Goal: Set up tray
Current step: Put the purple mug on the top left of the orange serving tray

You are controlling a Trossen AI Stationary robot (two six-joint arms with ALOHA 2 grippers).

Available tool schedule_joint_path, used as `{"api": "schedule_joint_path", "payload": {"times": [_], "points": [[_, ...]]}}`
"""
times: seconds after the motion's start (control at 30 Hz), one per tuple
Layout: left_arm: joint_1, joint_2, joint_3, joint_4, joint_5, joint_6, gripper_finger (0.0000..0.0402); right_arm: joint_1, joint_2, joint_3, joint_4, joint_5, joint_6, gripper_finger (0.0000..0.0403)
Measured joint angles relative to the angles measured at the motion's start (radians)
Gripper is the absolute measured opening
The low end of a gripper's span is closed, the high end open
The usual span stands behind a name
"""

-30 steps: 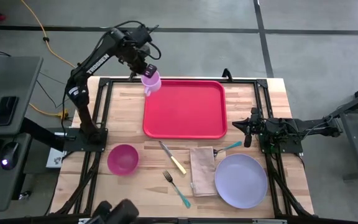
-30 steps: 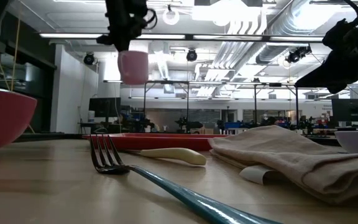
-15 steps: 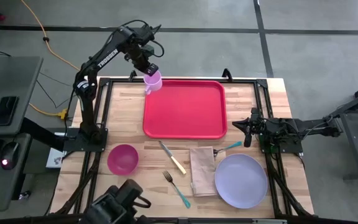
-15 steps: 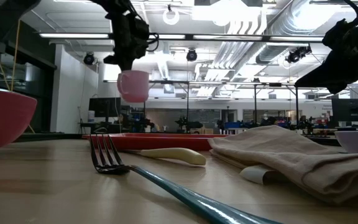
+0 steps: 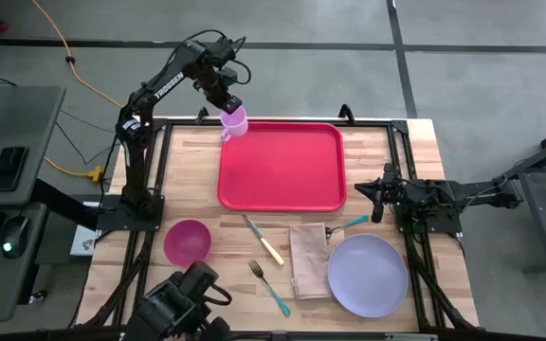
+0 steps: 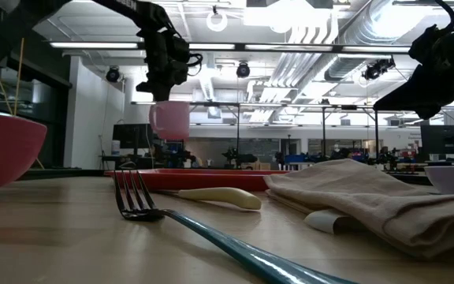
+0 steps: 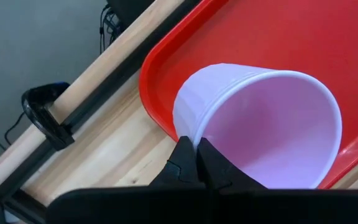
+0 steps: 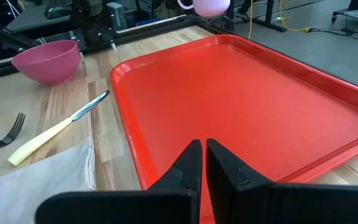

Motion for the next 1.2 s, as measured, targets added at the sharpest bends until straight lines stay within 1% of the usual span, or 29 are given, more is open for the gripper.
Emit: {"api": "schedule_joint_path", "payload": {"times": [0.23,1.03,1.2], "points": [[0.008,-0.002,0.0,0.014,0.013,0.001,0.0011,0.0,0.0,0.0,-0.001,0.021,-0.001,0.0],[0.006,-0.001,0.0,0.015,0.035,0.016,0.0011,0.0,0.0,0.0,-0.001,0.023,-0.009,0.0],[0.006,0.044,0.0,0.019,0.045,0.003,0.0011,0.0,0.0,0.0,-0.001,0.022,-0.009,0.0]]}}
